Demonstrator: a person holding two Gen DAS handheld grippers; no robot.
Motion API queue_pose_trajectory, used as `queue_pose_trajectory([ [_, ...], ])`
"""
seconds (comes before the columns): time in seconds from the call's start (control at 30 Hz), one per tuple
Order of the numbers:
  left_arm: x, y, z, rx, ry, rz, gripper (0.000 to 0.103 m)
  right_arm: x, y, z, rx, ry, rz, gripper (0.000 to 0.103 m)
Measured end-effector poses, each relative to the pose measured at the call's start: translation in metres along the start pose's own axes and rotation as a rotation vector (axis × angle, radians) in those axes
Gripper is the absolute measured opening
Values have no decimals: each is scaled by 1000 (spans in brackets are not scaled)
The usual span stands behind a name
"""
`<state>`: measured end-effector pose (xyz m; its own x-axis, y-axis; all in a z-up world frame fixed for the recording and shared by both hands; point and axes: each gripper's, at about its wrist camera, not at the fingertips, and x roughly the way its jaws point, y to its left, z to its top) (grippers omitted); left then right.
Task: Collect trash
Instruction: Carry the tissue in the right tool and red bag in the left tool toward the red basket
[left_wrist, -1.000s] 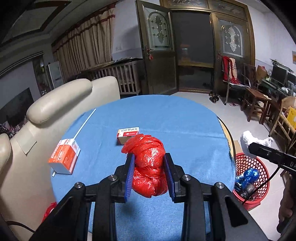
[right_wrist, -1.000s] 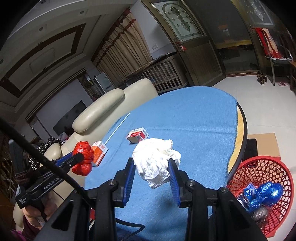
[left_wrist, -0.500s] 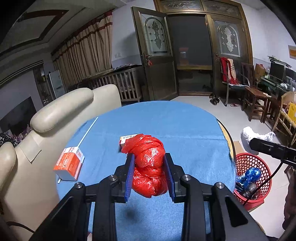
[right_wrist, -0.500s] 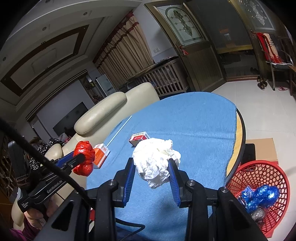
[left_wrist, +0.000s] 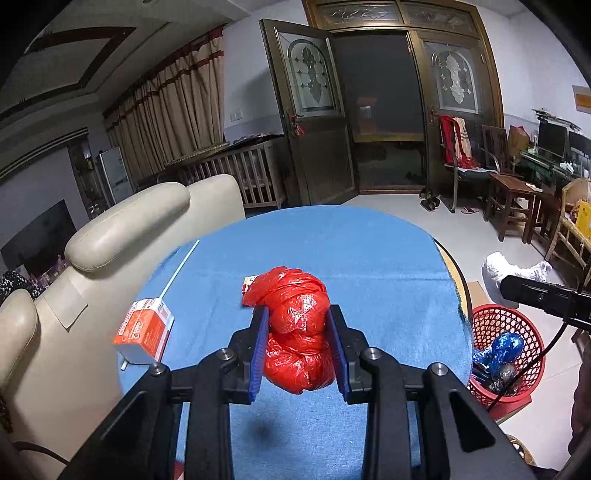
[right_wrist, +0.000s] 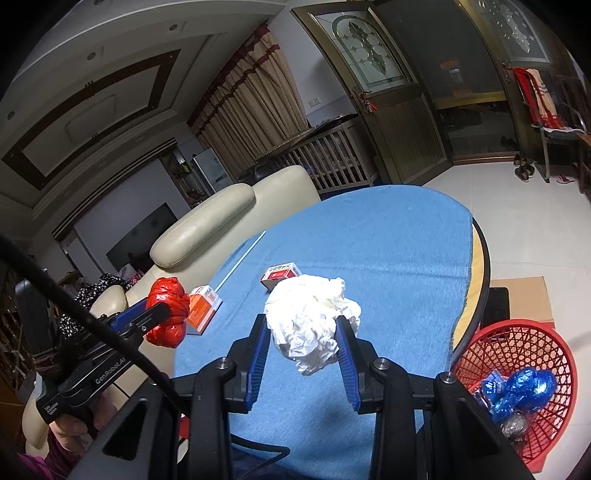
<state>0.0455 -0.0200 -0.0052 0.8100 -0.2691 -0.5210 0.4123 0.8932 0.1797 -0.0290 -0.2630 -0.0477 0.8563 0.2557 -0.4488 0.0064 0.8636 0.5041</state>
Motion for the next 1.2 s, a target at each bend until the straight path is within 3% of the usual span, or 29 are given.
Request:
queue_pose_trajectory([
  [1.2,18,-8,-11,26,72,0,33,2,-7,-9,39,24,-15,38],
])
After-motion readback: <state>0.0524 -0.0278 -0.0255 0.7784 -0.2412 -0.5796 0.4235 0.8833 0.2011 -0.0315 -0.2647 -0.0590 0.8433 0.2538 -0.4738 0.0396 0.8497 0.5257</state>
